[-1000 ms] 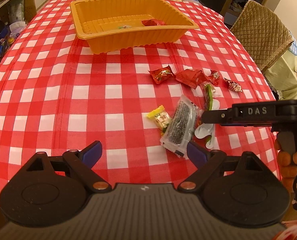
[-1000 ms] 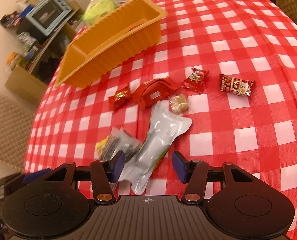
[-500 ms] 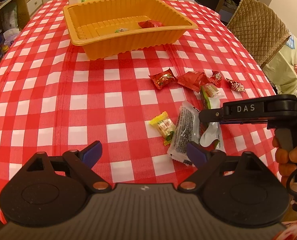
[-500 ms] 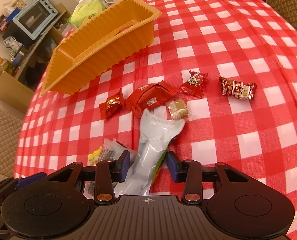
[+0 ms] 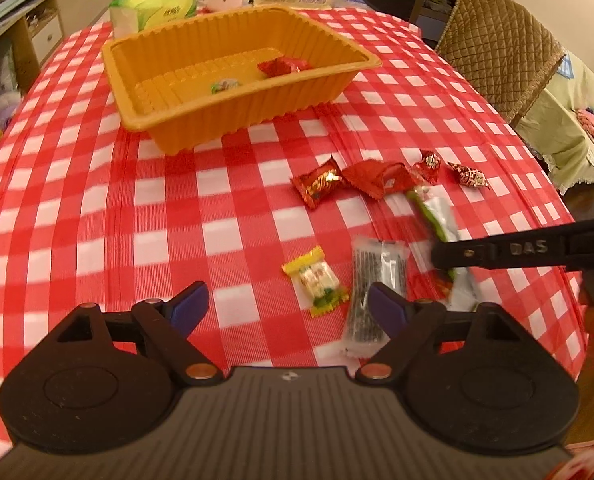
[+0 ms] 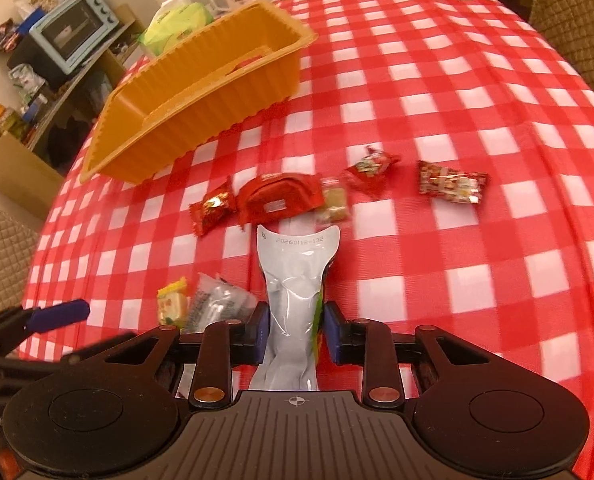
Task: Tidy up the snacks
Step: 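Grasp the white-and-green pouch with the right tool while the left tool grasps a red candy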
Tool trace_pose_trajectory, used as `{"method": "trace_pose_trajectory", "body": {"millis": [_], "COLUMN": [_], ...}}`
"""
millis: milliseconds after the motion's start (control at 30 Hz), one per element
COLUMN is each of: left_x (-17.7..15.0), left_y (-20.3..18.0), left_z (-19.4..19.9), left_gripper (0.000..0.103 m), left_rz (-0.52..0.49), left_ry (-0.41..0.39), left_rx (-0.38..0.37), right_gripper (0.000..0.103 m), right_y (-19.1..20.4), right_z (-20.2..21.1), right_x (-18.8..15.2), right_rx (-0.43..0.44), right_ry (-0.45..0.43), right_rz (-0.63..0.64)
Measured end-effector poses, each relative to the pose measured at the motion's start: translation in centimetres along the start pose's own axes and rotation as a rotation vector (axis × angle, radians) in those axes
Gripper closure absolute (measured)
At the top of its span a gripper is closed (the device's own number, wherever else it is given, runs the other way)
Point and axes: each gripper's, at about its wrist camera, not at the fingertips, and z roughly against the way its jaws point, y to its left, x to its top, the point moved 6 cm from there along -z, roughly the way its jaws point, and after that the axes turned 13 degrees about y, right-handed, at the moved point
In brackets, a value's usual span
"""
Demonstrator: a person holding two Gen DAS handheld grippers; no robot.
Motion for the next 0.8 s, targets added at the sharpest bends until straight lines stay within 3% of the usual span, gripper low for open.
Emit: {"method": "trace_pose_trajectory", "body": {"millis": [233, 500, 800], "left_x": [2.4, 5.1, 8.0], "left_y": [-0.3, -1.6, -2.5], "left_z": [-1.0, -3.9, -6.3], "left_gripper": [0.026, 0.043, 0.053], "left_rz": [-0.094, -0.244, -0.372], "left_ry": [-0.036, -0.018, -0.015], "left_rx": [0.001, 0.016, 0.033], "right_gripper": [0.073, 0.073, 0.073], "right_y": [-2.4, -5.1, -7.9], "right_z": [2.9, 4.5, 5.5], "right_x": [0.0, -0.4, -1.3], "right_rx": [-0.001, -0.014, -0.035], "right_ry": [-0.065, -0.102, -0.119], "right_rz": [-0.063, -0.159, -0.249]}}
